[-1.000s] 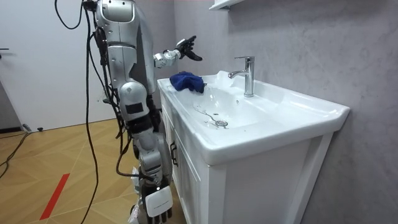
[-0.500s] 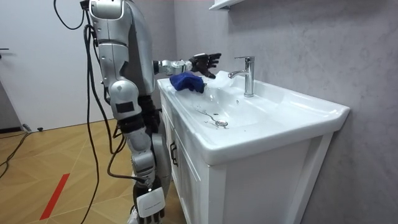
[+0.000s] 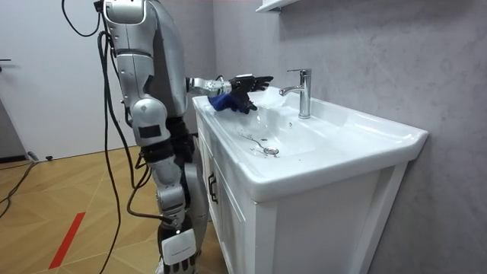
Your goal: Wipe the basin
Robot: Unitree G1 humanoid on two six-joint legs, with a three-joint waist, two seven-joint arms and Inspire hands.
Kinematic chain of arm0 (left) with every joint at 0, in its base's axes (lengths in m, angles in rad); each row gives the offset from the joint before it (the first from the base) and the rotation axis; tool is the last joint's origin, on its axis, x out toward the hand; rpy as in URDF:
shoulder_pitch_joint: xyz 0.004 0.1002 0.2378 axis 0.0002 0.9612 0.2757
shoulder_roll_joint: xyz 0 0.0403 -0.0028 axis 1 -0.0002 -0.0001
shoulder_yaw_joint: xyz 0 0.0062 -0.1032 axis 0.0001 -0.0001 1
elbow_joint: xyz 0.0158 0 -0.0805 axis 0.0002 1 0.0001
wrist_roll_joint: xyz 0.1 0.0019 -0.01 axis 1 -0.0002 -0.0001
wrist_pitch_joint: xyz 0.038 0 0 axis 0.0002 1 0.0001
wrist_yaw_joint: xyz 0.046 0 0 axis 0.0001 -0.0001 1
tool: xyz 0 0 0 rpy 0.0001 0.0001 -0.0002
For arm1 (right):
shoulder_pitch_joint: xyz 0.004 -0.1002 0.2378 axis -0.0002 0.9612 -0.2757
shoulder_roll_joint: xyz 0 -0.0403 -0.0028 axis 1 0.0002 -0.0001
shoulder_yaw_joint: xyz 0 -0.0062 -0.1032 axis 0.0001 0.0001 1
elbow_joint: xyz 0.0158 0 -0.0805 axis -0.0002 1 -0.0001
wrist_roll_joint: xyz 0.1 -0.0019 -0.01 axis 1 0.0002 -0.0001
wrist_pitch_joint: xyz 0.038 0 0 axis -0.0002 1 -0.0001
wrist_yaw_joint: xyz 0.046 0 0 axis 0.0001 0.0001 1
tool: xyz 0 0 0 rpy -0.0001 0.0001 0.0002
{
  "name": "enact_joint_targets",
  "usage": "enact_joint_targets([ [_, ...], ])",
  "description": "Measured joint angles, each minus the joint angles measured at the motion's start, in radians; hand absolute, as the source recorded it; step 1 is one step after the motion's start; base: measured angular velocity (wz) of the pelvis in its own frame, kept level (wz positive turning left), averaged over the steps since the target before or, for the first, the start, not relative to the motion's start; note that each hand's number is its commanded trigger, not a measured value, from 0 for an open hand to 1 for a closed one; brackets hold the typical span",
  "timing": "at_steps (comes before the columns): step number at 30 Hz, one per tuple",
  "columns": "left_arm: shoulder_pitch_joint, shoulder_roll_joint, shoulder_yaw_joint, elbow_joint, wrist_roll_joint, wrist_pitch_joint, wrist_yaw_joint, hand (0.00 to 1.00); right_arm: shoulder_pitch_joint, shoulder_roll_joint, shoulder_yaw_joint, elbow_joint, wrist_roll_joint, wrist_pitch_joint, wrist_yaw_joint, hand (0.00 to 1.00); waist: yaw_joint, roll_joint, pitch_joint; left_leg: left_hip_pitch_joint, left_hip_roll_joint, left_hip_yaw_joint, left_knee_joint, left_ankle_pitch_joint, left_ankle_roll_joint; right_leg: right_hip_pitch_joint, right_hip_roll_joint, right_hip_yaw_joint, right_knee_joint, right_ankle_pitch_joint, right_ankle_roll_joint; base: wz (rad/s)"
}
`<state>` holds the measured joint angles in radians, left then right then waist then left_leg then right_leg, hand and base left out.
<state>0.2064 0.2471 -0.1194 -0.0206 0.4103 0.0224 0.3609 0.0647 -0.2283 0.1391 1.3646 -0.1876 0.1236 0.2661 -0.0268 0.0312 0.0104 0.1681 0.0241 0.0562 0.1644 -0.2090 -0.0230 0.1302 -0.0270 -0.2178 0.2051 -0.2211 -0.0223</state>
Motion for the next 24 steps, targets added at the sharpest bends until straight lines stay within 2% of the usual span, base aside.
enact_joint_targets([
  [3,0.012,0.002,0.000,0.000,0.081,0.000,0.002,0.00,0.000,0.000,0.037,0.005,0.003,0.003,-0.001,0.00,0.005,-0.005,0.0014,-0.001,0.000,-0.002,0.000,0.000,0.000,-0.001,0.001,0.005,-0.002,0.000,0.000,-0.01],
  [7,0.029,0.006,0.001,0.020,0.180,0.002,0.022,0.00,0.000,0.000,0.037,0.005,0.003,0.009,-0.004,0.00,0.009,-0.006,0.0004,0.000,-0.001,-0.001,0.000,0.000,0.000,0.000,0.007,0.008,-0.003,0.000,0.000,0.00],
  [9,0.042,0.007,0.005,0.024,0.246,0.022,0.024,0.00,0.004,0.000,0.037,0.005,0.003,0.009,-0.011,0.00,0.013,0.001,-0.0045,-0.001,-0.001,-0.002,0.000,0.000,0.000,-0.001,0.008,0.008,-0.004,0.000,0.000,0.00],
  [12,0.042,0.010,0.011,0.020,0.289,0.028,0.044,0.00,0.008,-0.002,0.037,0.004,0.004,0.016,-0.029,0.00,0.025,0.007,-0.0083,-0.002,0.000,-0.005,0.001,0.000,0.000,0.000,0.008,0.005,-0.005,0.000,0.000,0.00],
  [17,0.041,0.011,0.044,0.001,0.303,0.041,0.099,0.00,0.009,-0.003,0.074,0.004,0.009,0.024,-0.047,0.00,0.049,0.016,-0.0130,-0.001,0.000,-0.007,0.001,0.000,0.000,0.003,0.008,0.000,-0.005,0.000,0.000,0.03],
  [21,0.044,0.012,0.065,0.001,0.324,0.044,0.137,0.00,0.007,-0.003,0.086,0.003,0.009,0.023,-0.053,0.00,0.069,0.017,-0.0091,-0.002,-0.001,-0.024,0.002,0.000,0.000,0.009,0.006,-0.012,-0.006,0.000,0.000,0.10],
  [24,0.057,0.012,0.084,0.001,0.328,0.044,0.159,0.00,0.004,-0.003,0.085,0.004,0.019,0.022,-0.063,0.00,0.082,0.020,-0.0114,-0.008,-0.002,-0.034,0.005,0.000,0.000,0.007,0.006,-0.020,-0.016,0.000,0.000,0.11],
])
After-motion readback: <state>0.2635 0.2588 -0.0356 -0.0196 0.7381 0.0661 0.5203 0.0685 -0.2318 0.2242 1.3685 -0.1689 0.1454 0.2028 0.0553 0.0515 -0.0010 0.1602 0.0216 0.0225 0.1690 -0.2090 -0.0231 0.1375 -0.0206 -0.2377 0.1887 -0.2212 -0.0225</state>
